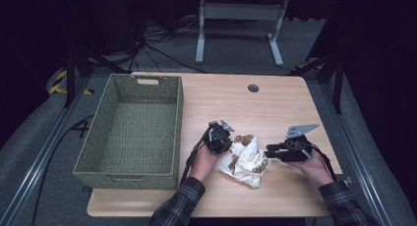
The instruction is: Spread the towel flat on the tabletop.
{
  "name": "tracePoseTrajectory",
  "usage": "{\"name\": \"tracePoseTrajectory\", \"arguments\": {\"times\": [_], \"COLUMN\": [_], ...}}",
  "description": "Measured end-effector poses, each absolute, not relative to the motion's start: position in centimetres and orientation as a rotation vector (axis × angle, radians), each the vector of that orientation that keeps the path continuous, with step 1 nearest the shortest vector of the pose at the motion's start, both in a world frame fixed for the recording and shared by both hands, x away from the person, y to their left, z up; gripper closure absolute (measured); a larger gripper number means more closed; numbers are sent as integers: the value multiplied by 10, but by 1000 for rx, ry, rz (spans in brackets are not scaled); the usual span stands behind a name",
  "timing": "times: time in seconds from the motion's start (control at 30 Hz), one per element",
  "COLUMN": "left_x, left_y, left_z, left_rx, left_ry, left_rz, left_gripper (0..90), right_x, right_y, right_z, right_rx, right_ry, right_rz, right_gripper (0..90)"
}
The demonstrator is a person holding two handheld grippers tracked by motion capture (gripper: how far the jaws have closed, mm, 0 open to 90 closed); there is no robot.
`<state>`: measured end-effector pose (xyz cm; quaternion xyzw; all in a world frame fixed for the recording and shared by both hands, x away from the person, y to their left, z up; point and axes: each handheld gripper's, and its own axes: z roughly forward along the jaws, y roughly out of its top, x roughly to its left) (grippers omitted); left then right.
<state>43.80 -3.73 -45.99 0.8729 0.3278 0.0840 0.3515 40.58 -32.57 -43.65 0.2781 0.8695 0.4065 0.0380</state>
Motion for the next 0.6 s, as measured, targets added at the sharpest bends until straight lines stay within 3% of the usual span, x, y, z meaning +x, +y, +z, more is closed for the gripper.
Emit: {"name": "tracePoseTrajectory", "arguments": {"times": [0.17, 0.27, 0.37, 0.6], "left_x": [438, 438, 438, 438], "left_y": [-37, -37, -38, -37], "left_z": [-460, -460, -460, -459], "left_rx": [2260, 2260, 2262, 2267], "left_ry": [847, 847, 851, 849], "left_rz": [217, 218, 217, 220], "left_gripper": [838, 839, 839, 839], "right_x": [411, 413, 414, 411], "right_y": [-320, -318, -316, -321], "right_z": [-446, -449, -451, -438], "right_rx": [859, 856, 835, 791], "right_ry": [2693, 2710, 2728, 2681], "right_rz": [1209, 1208, 1182, 1166], "right_gripper": [620, 688, 838, 863]}}
